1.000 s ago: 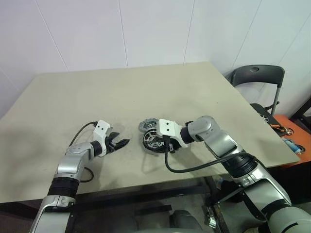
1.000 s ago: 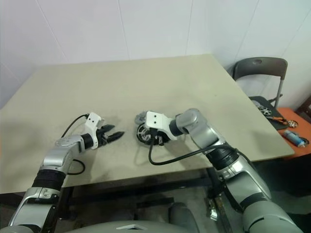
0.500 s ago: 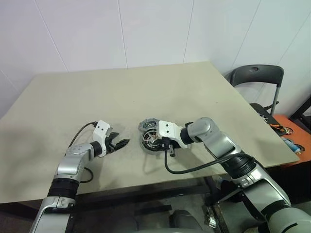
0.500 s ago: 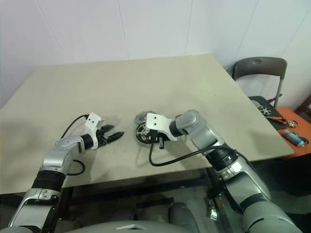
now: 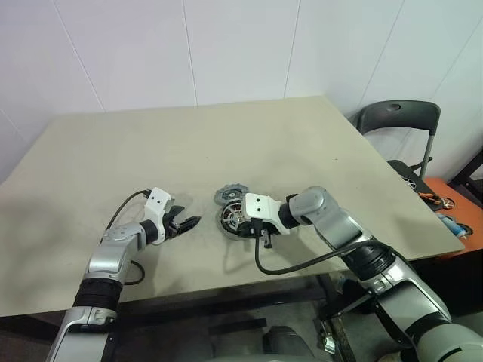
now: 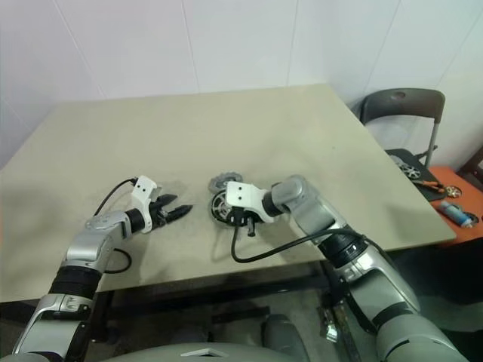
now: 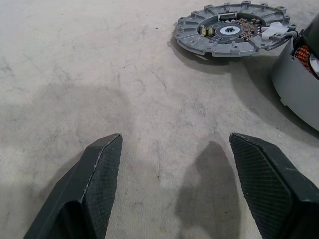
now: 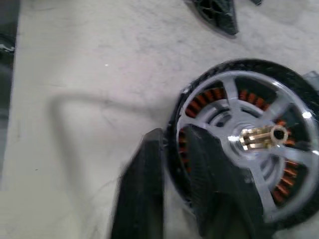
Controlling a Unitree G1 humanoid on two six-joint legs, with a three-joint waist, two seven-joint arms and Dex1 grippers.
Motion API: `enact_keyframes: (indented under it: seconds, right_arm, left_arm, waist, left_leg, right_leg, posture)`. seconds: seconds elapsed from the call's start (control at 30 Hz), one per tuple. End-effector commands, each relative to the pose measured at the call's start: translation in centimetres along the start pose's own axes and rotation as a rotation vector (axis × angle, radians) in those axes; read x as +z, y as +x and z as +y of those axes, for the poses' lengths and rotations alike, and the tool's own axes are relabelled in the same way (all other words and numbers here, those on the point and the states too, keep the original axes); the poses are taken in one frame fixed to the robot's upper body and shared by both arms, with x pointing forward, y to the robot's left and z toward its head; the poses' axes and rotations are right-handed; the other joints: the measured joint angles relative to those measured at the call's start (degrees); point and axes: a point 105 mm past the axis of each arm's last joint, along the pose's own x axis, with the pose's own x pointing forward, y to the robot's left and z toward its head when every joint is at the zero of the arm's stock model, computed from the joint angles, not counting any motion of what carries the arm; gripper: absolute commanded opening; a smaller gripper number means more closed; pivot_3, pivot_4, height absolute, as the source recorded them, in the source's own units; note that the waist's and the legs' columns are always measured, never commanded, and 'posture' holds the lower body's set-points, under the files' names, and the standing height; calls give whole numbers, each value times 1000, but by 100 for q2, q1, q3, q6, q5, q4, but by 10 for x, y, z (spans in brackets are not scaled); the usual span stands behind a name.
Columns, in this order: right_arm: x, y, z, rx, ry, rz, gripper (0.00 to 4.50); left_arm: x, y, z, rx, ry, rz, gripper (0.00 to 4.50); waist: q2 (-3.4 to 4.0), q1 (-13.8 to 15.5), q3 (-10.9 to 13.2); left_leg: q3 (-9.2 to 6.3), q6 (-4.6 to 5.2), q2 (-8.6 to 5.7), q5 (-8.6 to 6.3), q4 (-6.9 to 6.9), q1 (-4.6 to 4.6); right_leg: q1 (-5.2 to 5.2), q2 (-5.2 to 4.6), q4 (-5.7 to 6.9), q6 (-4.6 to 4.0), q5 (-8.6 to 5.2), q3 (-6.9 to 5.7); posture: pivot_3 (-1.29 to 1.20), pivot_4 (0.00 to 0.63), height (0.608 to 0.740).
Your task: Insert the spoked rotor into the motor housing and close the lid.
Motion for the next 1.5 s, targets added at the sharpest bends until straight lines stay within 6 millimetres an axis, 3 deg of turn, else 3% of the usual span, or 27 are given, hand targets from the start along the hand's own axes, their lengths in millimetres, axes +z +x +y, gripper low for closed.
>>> enact_keyframes:
  seconds: [0.03, 0.43, 0.6, 0.67, 0.97, 1.17, 1.5]
  right_arm:
    - [8, -4, -5, -25, -32, -16, 28]
    - [13, -7, -12, -54, -6, -42, 28]
    - [70, -30, -13, 106, 440, -336, 28]
    - [84, -42, -15, 168, 587, -425, 28]
    - [95, -69, -18, 339, 1031, -695, 28]
    - [68, -46, -27, 243, 1349, -904, 28]
    - [64, -17, -16, 206, 1554, -1043, 28]
  left_arm:
    - [7, -1, 1, 6, 18, -16, 3642]
    - [6, -1, 2, 6, 16, -15, 3642]
    - [6, -1, 1, 3, 16, -15, 3642]
    - [6, -1, 1, 1, 16, -14, 3642]
    - [5, -4, 2, 0, 23, -5, 3642]
    - [6, -10, 4, -6, 31, 8, 3642]
    - [14, -15, 10, -13, 58, 29, 3642]
  waist:
    - [0, 1, -1]
    - [0, 3, -1]
    - [3, 0, 1]
    - [3, 4, 0]
    - [3, 6, -3]
    - [7, -13, -5]
    - [23, -93, 2]
  left_leg:
    - [0, 0, 0, 0, 0, 3]
    - [0, 0, 0, 0, 0, 2]
    - [-3, 0, 0, 0, 0, 2]
    - [-5, 0, 0, 0, 0, 2]
    - [-5, 0, 0, 0, -11, -1]
    - [-3, 0, 1, 0, -20, 0]
    - [4, 1, 0, 0, -21, -4]
  right_leg:
    - [3, 0, 0, 0, 0, 0]
    - [3, 0, 0, 0, 0, 0]
    - [0, 1, 5, -3, 2, 0]
    - [-1, 1, 7, -5, 3, -1]
    - [-7, 1, 4, -5, 2, -3]
    - [-10, 2, 5, -5, 1, -1]
    - [-19, 3, 6, -4, 1, 5]
  posture:
    - [0, 0, 740]
    - [0, 0, 740]
    - [0, 0, 740]
    - [0, 0, 740]
    - [0, 0, 740]
    - [0, 0, 740]
    - [0, 0, 740]
